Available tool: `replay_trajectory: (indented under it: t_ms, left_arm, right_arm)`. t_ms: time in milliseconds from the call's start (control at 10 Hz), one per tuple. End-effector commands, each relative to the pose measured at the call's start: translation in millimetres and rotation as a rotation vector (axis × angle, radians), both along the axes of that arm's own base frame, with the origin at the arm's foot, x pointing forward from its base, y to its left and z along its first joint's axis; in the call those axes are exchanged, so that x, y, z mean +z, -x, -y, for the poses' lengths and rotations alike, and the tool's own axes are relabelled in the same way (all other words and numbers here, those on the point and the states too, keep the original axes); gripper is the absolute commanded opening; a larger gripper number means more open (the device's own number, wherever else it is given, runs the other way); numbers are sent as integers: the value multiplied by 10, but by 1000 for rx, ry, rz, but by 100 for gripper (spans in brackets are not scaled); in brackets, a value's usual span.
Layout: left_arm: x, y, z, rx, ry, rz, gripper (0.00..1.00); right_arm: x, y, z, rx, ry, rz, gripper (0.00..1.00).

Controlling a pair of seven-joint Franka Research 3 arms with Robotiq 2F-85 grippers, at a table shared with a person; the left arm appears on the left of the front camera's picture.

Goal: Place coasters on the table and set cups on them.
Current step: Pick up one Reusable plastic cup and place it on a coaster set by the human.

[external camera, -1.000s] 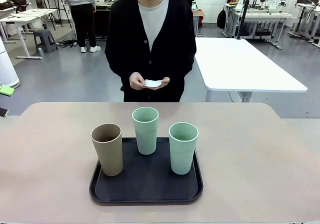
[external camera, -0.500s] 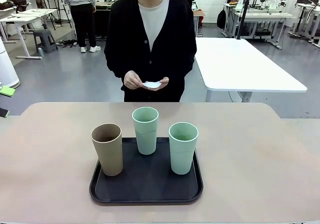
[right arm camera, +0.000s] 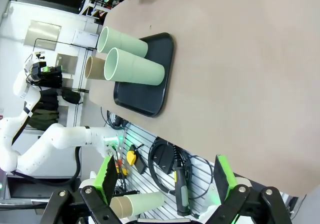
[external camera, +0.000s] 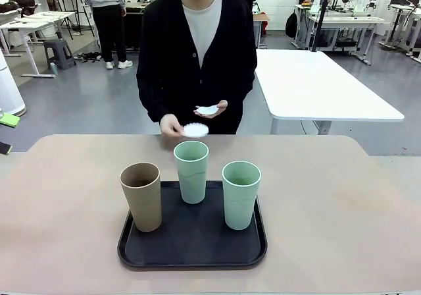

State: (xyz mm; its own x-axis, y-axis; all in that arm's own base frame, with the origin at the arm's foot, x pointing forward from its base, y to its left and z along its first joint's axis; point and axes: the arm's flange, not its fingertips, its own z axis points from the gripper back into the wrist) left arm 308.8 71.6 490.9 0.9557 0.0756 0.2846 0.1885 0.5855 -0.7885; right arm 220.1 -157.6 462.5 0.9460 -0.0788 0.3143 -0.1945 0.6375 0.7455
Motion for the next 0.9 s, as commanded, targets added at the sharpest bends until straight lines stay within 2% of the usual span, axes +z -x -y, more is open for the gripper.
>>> replay_trajectory:
  t_ms: [0,800]
  left_arm:
    - [-11,-2,-4,-8,6,10,100]
    - [-11,-2,-4,-8,6,10,100]
  right_arm:
    - [1,-3,12,10,-15,12,100]
    - [1,-3,12,10,-15,12,100]
